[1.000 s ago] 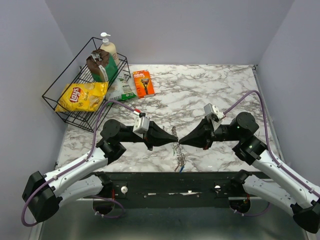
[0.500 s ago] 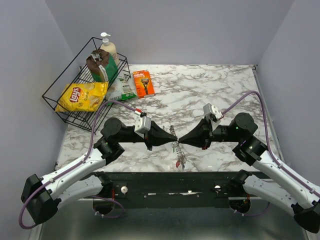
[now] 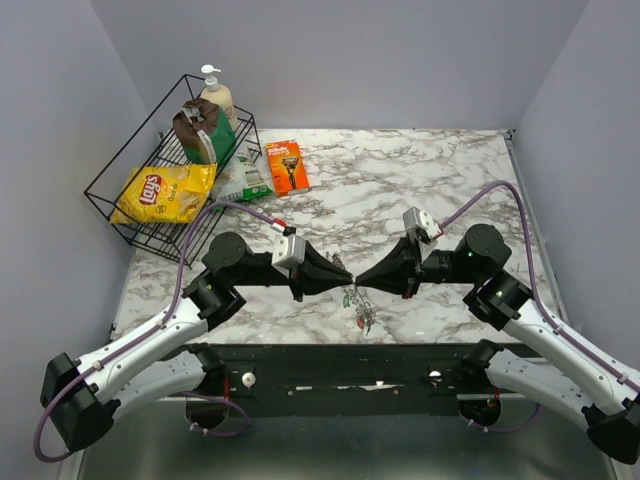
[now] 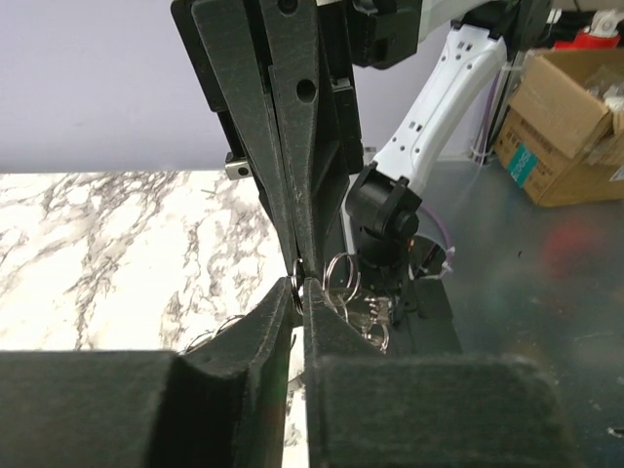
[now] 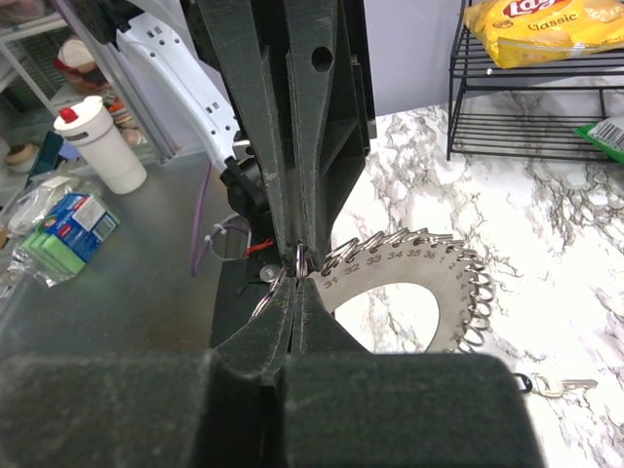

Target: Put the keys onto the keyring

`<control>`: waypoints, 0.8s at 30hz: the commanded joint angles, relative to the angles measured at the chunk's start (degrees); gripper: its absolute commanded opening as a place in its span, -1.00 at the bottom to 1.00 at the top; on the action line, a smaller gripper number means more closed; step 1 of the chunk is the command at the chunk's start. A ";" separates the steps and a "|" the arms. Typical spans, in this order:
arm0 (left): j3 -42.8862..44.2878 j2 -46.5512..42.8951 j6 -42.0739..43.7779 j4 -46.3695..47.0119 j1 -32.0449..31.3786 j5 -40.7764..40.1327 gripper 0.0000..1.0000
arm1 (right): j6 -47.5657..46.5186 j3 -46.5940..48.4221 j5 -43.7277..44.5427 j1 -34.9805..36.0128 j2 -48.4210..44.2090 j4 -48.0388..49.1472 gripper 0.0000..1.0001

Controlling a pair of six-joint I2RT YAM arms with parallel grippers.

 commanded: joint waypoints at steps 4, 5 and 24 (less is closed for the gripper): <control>2.41 -0.47 4.23 -9.61 -0.78 0.81 -0.34 | -3.77 2.42 -0.68 0.07 -0.06 1.84 -0.99; 3.02 -0.29 4.50 -10.31 -0.70 0.89 -0.31 | -4.03 2.51 -1.29 -0.02 0.30 0.96 -0.99; 11.72 0.76 12.57 -27.72 -0.70 -1.92 -0.03 | -14.23 7.96 -0.34 0.07 2.85 -16.09 -0.99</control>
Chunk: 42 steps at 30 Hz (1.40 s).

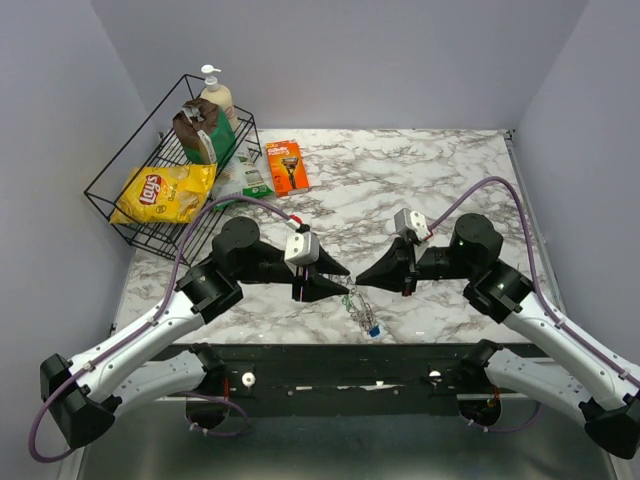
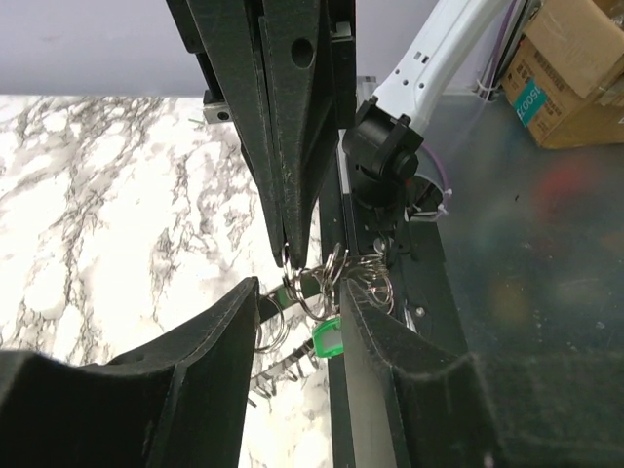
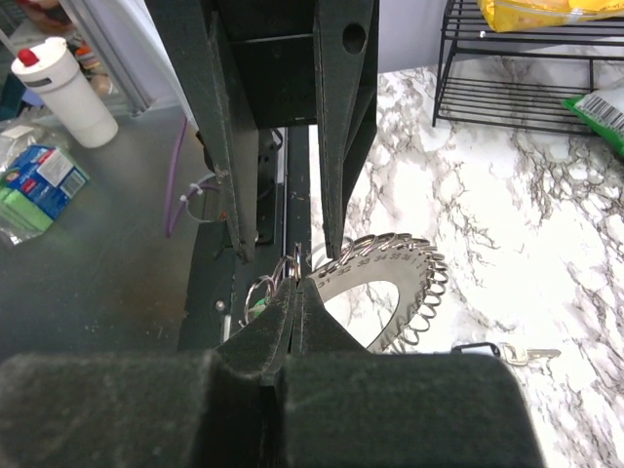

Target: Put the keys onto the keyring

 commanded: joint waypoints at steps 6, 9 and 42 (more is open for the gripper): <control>7.72 0.83 6.94 -12.82 -0.30 -3.02 0.07 | -7.00 6.35 2.56 0.09 1.34 -10.70 -0.99; 10.88 2.84 9.22 -17.65 -0.30 -3.19 0.09 | -8.15 7.93 2.65 0.09 2.39 -13.60 -0.99; 25.74 16.48 19.51 -35.86 -0.39 -4.77 -0.17 | -13.42 18.31 4.85 0.35 10.75 -29.25 -0.99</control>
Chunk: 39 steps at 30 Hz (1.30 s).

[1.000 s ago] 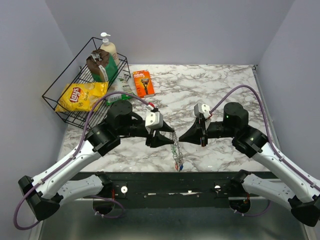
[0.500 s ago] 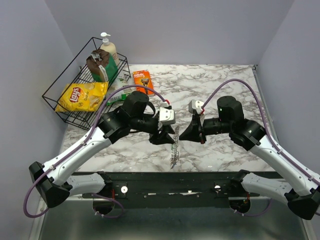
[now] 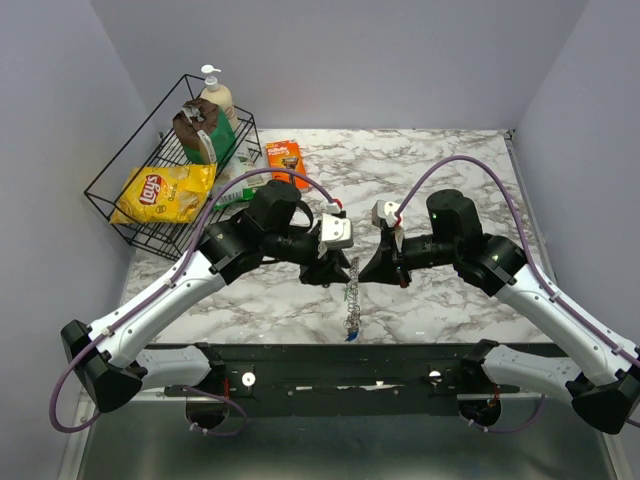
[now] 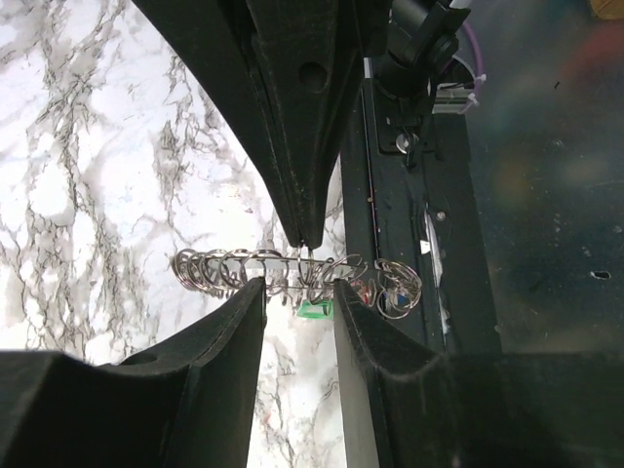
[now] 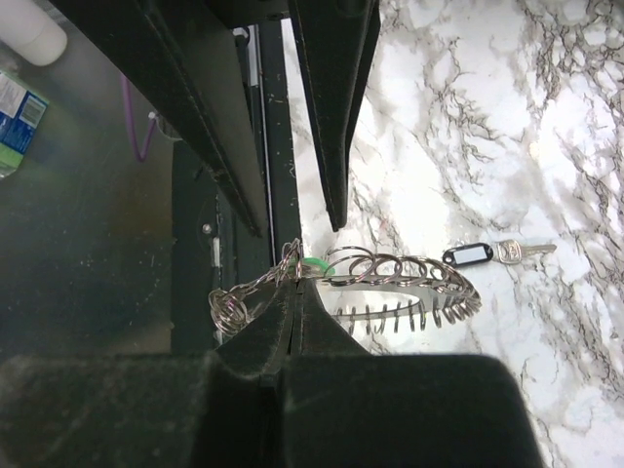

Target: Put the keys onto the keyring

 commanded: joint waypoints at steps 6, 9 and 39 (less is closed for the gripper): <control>2.01 2.45 0.30 2.09 -0.30 -0.24 -0.28 | -0.68 2.53 0.08 0.33 0.06 -0.29 -0.99; 1.40 2.54 -0.58 3.84 -0.39 -0.51 -0.34 | -0.68 2.27 0.08 0.42 0.06 -0.02 -0.99; 0.08 2.98 1.00 3.41 -0.39 1.16 -0.69 | -0.59 1.74 -0.36 0.42 -1.87 1.65 -0.99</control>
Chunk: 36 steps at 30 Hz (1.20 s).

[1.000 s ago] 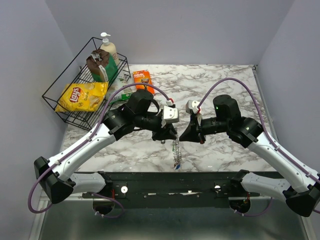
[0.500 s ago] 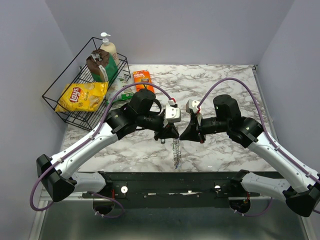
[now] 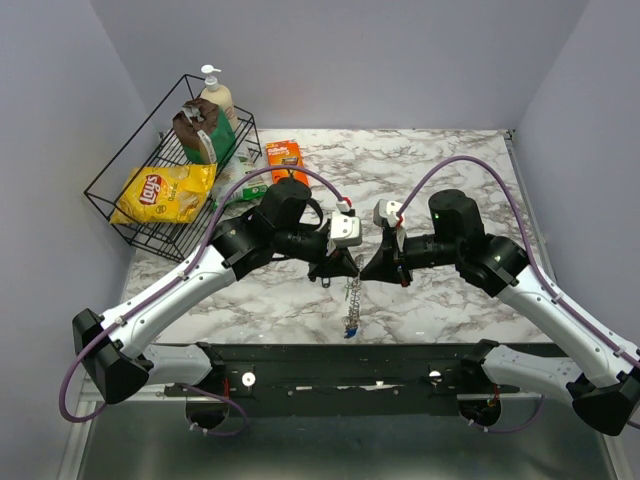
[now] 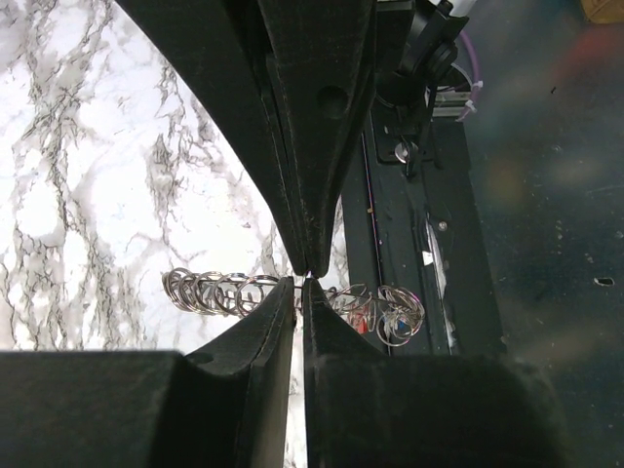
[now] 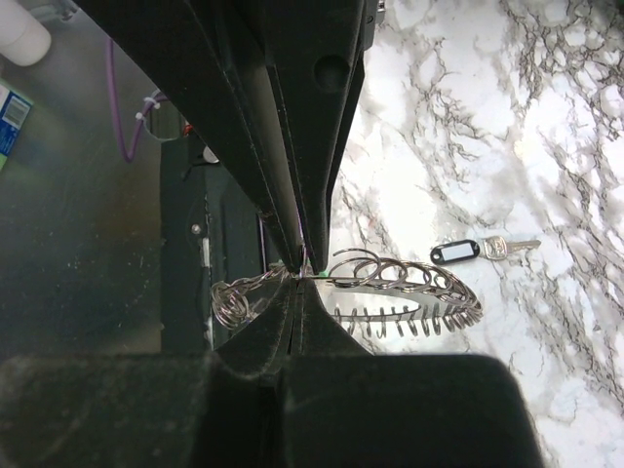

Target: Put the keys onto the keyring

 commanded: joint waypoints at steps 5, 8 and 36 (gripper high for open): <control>0.10 -0.69 1.70 -1.01 -0.15 -0.06 -1.00 | -0.51 1.41 -1.45 0.42 -1.57 2.19 -0.99; 0.01 -0.60 1.44 -1.01 -0.15 0.11 -1.00 | -0.42 1.41 -1.36 0.33 -1.65 2.28 -0.99; -34.69 -17.64 -27.91 61.72 -0.24 -12.63 -1.00 | 7.93 -9.84 14.46 0.33 -13.96 16.69 0.88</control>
